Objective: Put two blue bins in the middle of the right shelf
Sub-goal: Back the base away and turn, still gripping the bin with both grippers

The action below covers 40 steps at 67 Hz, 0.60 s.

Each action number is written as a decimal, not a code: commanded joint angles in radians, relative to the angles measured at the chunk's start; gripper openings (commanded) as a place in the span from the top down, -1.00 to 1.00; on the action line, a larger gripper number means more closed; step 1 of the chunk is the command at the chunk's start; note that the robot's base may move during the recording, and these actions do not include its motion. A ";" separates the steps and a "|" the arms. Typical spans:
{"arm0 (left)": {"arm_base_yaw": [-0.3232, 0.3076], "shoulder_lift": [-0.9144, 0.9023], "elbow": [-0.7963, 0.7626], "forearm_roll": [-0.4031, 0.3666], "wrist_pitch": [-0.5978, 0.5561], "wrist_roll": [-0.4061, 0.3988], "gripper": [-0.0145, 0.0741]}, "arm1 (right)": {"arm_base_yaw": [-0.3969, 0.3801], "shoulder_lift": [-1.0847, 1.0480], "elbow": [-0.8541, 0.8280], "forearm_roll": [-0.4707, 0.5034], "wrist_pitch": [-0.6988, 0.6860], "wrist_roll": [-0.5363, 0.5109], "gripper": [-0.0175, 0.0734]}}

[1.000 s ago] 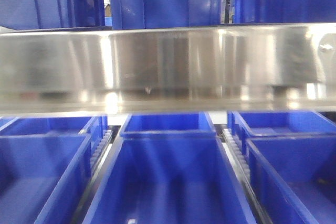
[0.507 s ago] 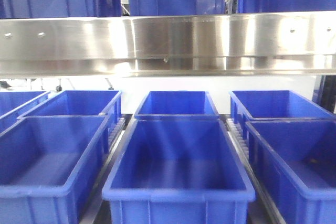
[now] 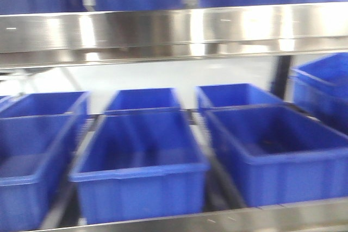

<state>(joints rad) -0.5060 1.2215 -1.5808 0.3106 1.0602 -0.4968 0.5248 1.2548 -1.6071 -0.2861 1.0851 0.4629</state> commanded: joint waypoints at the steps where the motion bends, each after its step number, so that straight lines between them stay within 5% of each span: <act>1: -0.004 -0.017 -0.020 0.014 -0.092 0.022 0.92 | -0.001 -0.020 -0.019 -0.016 -0.083 -0.014 0.97; 40: -0.004 -0.017 -0.020 0.014 -0.092 0.022 0.92 | -0.001 -0.020 -0.019 -0.016 -0.083 -0.014 0.97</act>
<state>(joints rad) -0.5060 1.2215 -1.5808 0.3106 1.0582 -0.4968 0.5248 1.2548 -1.6071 -0.2861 1.0830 0.4629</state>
